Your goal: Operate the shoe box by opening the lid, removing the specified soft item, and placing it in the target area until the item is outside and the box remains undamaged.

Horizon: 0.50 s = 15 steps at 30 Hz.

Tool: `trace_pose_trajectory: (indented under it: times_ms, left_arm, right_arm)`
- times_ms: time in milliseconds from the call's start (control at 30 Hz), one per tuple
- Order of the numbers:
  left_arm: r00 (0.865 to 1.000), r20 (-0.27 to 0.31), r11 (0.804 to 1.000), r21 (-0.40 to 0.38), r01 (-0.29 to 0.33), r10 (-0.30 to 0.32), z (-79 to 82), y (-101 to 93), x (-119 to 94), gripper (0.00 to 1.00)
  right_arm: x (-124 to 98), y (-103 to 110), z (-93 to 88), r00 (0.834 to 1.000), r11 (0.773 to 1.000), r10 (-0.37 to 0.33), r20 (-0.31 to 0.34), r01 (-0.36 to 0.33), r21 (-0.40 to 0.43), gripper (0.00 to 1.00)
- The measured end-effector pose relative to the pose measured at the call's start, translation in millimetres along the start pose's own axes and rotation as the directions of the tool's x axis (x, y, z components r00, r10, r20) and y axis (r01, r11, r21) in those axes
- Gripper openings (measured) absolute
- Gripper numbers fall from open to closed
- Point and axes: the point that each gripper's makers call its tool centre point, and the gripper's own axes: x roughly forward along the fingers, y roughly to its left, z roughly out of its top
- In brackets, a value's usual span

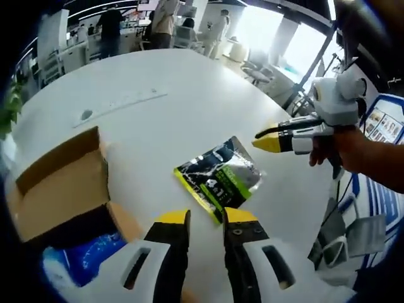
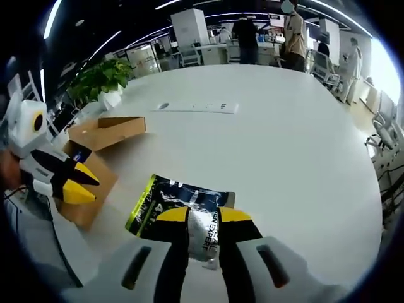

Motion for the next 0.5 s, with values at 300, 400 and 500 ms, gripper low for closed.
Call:
trace_pose_trajectory:
  times_ms: [300,400,500]
  left_arm:
    - [1.000,0.029,1.000,-0.013,-0.011,0.011,-0.8,9.7,-24,0.18]
    - [0.999,0.035,1.000,-0.012,-0.012,0.012,-2.9,12.4,-31,0.18]
    - [0.999,0.040,1.000,-0.013,-0.015,0.015,-5.2,16.2,-37,0.18]
  right_arm:
    - [-11,25,11.6,1.000,1.000,0.002,0.019,-0.001,-0.030,0.14]
    - [-13,34,15.2,1.000,0.999,0.003,0.024,-0.002,-0.037,0.14]
    - [-15,42,18.0,1.000,0.999,0.003,0.028,-0.001,-0.050,0.14]
